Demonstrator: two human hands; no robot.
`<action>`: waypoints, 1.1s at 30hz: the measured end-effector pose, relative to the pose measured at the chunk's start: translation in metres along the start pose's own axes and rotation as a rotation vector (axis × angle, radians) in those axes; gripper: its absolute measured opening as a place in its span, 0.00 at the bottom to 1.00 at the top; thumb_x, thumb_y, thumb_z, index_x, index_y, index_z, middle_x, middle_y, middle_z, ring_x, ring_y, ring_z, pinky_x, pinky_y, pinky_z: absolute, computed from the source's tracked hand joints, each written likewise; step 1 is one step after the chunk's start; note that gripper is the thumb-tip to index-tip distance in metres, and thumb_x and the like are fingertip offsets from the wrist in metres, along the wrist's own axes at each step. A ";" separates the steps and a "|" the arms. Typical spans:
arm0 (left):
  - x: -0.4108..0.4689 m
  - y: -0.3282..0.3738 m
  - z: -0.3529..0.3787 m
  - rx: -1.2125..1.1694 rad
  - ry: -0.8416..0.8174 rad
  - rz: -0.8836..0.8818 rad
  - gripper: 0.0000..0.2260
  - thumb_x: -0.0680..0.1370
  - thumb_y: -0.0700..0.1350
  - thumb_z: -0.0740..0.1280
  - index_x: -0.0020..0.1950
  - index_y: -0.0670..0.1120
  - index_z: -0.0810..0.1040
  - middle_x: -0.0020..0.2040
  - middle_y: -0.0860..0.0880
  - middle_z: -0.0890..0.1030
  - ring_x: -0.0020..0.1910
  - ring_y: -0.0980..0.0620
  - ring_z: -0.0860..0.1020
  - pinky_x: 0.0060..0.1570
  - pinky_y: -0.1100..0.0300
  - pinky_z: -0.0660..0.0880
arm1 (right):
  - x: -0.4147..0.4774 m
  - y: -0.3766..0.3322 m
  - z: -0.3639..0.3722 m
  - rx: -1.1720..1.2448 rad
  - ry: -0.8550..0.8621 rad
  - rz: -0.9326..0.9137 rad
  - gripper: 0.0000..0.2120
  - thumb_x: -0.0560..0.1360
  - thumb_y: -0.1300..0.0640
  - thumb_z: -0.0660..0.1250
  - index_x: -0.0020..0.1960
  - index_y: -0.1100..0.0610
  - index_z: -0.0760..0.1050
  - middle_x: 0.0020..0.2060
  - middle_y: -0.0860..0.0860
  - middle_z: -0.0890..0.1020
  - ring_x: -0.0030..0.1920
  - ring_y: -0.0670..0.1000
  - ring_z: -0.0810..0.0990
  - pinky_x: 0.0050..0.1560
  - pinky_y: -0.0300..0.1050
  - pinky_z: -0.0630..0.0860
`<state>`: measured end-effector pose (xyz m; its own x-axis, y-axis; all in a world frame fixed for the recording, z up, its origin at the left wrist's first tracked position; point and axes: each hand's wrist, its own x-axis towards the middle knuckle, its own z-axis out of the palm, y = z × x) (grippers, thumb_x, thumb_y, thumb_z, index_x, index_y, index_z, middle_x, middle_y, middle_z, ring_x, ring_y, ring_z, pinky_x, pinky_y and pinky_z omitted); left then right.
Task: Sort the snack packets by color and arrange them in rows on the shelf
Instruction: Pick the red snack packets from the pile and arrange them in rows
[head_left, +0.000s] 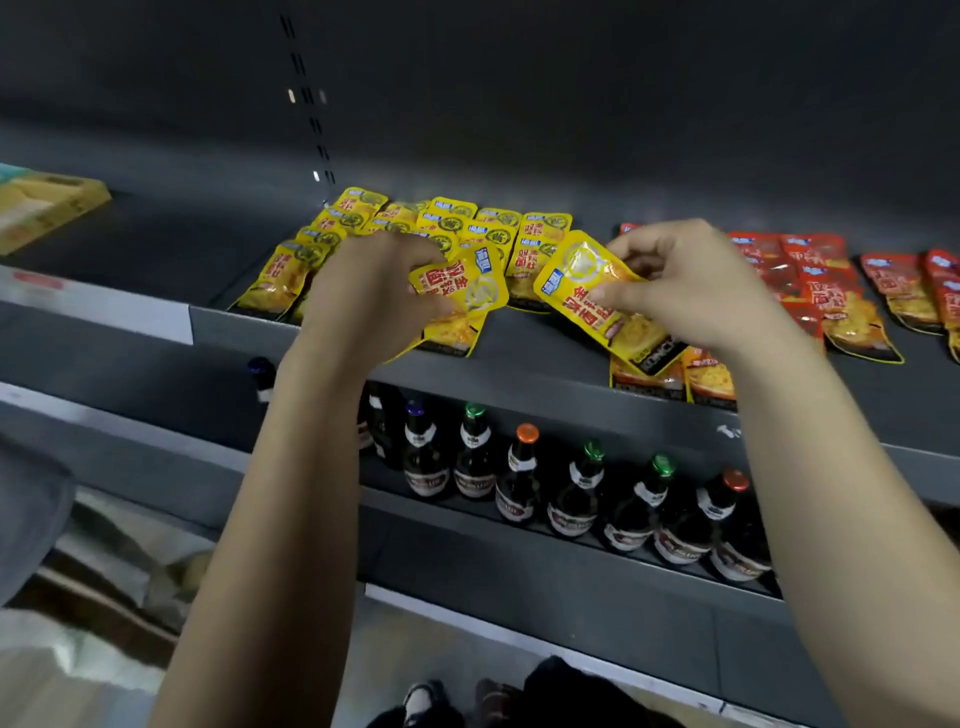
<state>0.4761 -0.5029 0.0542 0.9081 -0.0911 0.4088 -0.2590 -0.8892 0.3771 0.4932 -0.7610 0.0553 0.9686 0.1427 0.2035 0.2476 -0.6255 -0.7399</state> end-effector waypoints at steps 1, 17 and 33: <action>0.006 -0.005 0.001 -0.025 0.003 0.003 0.19 0.71 0.48 0.74 0.61 0.47 0.81 0.53 0.45 0.83 0.48 0.45 0.79 0.45 0.57 0.70 | 0.004 0.000 0.005 0.003 0.015 0.015 0.08 0.68 0.59 0.77 0.46 0.54 0.82 0.40 0.49 0.85 0.43 0.50 0.84 0.52 0.55 0.80; 0.065 -0.073 0.012 -0.429 -0.127 0.020 0.15 0.72 0.47 0.75 0.55 0.42 0.80 0.54 0.47 0.82 0.57 0.49 0.79 0.55 0.57 0.73 | 0.061 -0.011 0.073 0.266 0.210 0.518 0.14 0.69 0.69 0.74 0.51 0.60 0.75 0.34 0.50 0.78 0.30 0.44 0.78 0.28 0.35 0.73; 0.066 -0.072 0.018 -0.483 -0.070 -0.010 0.18 0.72 0.44 0.75 0.59 0.38 0.79 0.54 0.40 0.82 0.50 0.48 0.77 0.57 0.52 0.73 | 0.067 0.001 0.094 0.107 0.244 0.495 0.13 0.65 0.63 0.79 0.37 0.53 0.75 0.33 0.49 0.80 0.39 0.51 0.81 0.47 0.48 0.77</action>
<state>0.5607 -0.4525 0.0393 0.9269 -0.1288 0.3525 -0.3585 -0.5818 0.7301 0.5599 -0.6804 0.0081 0.9400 -0.3374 -0.0516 -0.2220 -0.4895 -0.8433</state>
